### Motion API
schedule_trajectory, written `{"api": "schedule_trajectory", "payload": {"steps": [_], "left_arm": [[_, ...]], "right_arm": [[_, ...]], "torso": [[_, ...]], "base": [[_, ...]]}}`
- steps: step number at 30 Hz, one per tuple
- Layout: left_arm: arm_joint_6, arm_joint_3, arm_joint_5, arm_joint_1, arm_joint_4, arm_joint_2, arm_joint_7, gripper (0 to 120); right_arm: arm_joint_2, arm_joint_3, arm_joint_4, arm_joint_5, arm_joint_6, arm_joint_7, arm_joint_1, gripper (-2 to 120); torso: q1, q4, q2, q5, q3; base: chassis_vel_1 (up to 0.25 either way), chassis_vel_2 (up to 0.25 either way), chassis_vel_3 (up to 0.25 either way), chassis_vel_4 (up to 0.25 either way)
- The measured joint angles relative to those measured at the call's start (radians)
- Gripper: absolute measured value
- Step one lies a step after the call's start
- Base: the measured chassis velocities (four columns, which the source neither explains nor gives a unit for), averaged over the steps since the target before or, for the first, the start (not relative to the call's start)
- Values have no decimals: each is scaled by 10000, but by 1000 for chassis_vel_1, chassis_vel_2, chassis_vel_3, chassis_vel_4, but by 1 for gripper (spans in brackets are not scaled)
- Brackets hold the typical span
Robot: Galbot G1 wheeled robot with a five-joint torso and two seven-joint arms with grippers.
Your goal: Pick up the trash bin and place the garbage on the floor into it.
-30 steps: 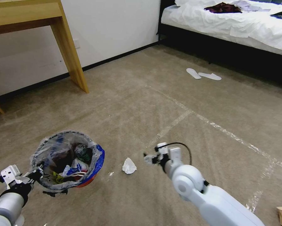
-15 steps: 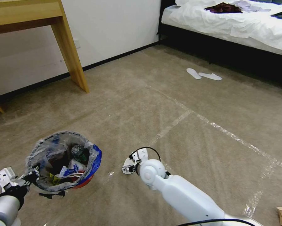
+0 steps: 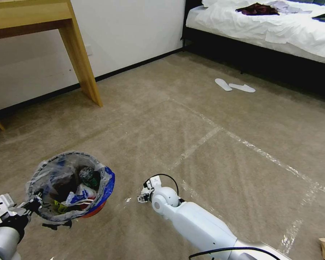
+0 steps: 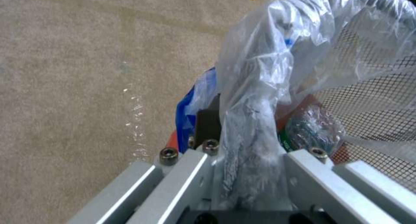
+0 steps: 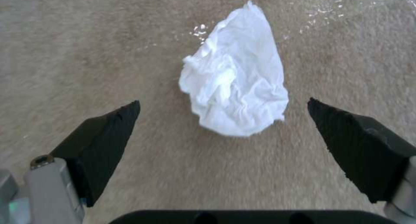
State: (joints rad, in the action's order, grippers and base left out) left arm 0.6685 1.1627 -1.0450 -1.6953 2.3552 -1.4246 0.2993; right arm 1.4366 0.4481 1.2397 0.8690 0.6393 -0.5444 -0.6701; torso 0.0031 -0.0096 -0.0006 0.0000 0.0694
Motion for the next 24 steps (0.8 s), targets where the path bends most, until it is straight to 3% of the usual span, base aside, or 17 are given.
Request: {"api": "schedule_trajectory", "payload": {"steps": [12, 15, 18, 24], "left_arm": [[-12, 19, -36, -66, 22, 12, -22, 1], [-16, 28, -48, -66, 22, 25, -24, 1], [-20, -9, -53, -64, 30, 15, -30, 1], [-24, -39, -48, -46, 30, 5, -31, 1]], "right_arm": [[351, -24, -1032, -849, -587, 518, 70, 85], [351, -11, -1065, -891, -640, 556, 62, 76], [357, 8, -1191, -1085, -815, 674, 30, 57], [358, 36, -1246, -1214, -935, 746, 12, 43]], "torso": [[0, 0, 0, 0, -2], [0, 0, 0, 1, -1], [0, 0, 0, 1, -2], [0, 0, 0, 1, -1]], "base": [[0, 0, 0, 0], [0, 0, 0, 0], [0, 0, 0, 0], [0, 0, 0, 0]]}}
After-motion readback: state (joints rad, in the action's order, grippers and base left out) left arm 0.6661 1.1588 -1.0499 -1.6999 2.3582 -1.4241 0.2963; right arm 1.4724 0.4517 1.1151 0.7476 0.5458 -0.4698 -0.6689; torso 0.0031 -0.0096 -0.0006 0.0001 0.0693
